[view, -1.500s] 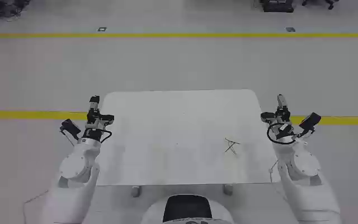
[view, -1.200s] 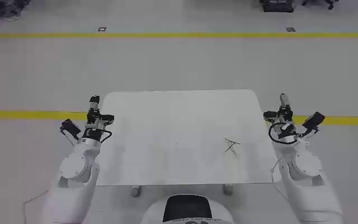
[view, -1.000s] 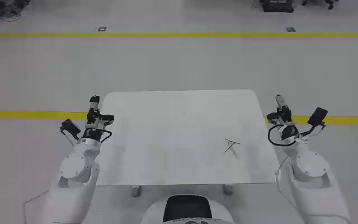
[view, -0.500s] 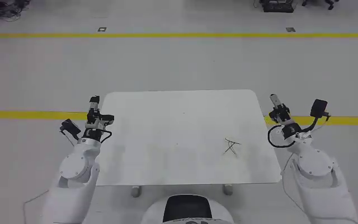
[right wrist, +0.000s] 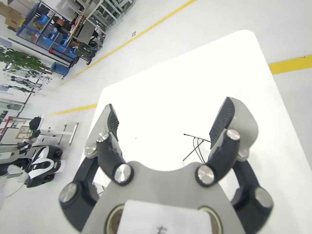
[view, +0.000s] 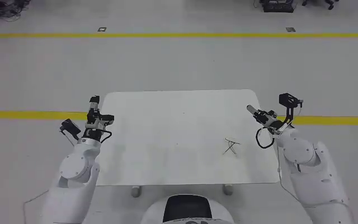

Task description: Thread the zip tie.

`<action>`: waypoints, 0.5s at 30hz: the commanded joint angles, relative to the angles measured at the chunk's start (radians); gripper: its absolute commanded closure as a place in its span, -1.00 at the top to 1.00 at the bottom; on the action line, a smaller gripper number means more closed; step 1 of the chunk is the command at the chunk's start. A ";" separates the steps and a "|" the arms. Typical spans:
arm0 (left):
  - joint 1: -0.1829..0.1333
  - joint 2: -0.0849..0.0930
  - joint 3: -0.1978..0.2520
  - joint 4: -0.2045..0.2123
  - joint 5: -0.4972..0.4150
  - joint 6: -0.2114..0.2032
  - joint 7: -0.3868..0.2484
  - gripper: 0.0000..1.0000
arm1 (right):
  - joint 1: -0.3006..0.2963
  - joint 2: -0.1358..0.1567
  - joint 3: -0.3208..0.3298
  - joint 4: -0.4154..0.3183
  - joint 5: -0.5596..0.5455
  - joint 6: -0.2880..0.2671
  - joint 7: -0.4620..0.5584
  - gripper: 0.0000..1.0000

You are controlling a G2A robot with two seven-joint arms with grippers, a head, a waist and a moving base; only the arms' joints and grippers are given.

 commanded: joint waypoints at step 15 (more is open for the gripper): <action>0.000 0.000 0.000 0.000 0.000 0.000 0.000 1.00 | 0.198 0.010 -0.183 0.107 -0.254 -0.103 0.328 1.00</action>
